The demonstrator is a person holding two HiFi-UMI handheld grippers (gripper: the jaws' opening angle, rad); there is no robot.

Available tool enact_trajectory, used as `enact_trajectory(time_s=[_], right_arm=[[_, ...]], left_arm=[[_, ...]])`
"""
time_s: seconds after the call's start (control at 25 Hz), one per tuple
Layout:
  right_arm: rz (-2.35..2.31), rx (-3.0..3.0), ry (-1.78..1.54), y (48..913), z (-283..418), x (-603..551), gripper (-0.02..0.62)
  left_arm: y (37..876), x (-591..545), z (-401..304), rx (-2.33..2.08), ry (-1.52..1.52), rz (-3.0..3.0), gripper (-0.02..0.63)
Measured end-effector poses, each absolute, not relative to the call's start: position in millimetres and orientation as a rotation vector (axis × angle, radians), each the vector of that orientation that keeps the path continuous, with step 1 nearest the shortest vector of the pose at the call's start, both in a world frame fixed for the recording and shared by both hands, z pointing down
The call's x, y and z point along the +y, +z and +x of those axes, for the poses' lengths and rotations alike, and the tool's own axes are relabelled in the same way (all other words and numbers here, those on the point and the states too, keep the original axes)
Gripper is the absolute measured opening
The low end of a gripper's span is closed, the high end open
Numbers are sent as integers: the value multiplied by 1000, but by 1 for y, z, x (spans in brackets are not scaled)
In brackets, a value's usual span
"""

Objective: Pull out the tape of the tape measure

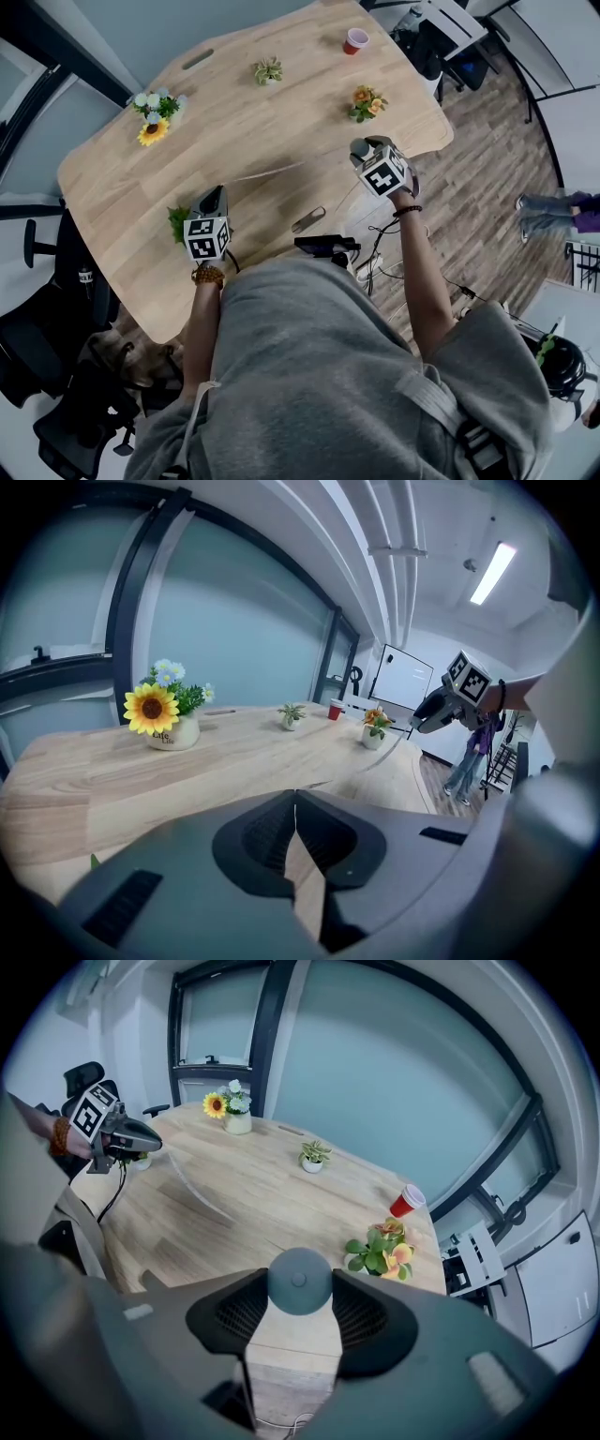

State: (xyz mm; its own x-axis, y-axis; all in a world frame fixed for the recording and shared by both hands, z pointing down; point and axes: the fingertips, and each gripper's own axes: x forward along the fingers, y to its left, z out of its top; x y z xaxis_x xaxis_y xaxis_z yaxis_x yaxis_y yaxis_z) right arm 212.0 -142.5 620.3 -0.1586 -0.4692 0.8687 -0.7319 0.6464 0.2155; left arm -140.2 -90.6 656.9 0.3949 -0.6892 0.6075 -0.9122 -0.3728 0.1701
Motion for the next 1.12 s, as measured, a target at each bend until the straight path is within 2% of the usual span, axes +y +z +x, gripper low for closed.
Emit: enact_trajectory(time_s=[1.12], right_arm=[[820,-1841,385,677,222,-176,224]], left_arm=[[688,-95,-115,-1391,698,2039,11]])
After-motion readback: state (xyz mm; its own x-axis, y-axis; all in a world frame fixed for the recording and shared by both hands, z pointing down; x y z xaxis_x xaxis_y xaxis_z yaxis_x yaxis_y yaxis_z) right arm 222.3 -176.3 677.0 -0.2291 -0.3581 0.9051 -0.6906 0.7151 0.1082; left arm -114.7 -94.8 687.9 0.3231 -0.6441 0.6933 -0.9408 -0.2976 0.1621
